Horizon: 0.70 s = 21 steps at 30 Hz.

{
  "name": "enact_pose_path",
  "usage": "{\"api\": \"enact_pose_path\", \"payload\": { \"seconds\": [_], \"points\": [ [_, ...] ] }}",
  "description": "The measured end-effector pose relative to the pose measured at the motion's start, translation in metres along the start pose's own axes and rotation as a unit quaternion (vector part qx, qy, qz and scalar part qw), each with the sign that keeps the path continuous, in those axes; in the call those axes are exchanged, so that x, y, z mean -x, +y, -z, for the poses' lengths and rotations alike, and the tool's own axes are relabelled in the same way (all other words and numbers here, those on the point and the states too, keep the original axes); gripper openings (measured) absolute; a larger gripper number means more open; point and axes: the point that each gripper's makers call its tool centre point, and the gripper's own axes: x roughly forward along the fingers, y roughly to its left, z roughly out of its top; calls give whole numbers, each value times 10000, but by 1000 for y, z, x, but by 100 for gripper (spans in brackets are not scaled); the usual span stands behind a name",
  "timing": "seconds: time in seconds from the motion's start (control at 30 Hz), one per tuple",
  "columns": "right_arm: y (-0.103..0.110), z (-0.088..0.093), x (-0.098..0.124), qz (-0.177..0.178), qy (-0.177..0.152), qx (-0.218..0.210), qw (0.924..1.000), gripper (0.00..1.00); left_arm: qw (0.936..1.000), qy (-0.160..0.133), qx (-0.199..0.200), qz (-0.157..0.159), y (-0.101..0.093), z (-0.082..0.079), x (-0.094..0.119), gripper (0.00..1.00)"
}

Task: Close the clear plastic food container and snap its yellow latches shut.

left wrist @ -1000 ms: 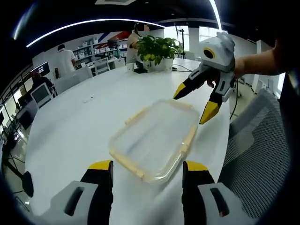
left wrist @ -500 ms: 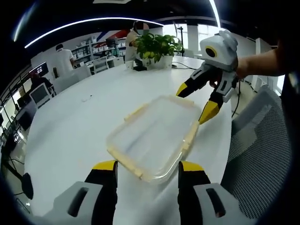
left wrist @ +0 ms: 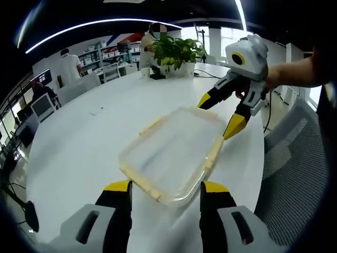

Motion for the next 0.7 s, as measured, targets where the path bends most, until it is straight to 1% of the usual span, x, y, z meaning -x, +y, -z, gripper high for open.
{"api": "enact_pose_path", "payload": {
  "seconds": [0.53,0.7],
  "points": [
    [-28,-14,-17,58,46,-36,10000,52,10000,31,-67,-19,31,-12,-17,46],
    [-39,-21,-24,67,67,-39,9999,52,9998,77,-147,-61,42,-15,-24,46]
  ]
}}
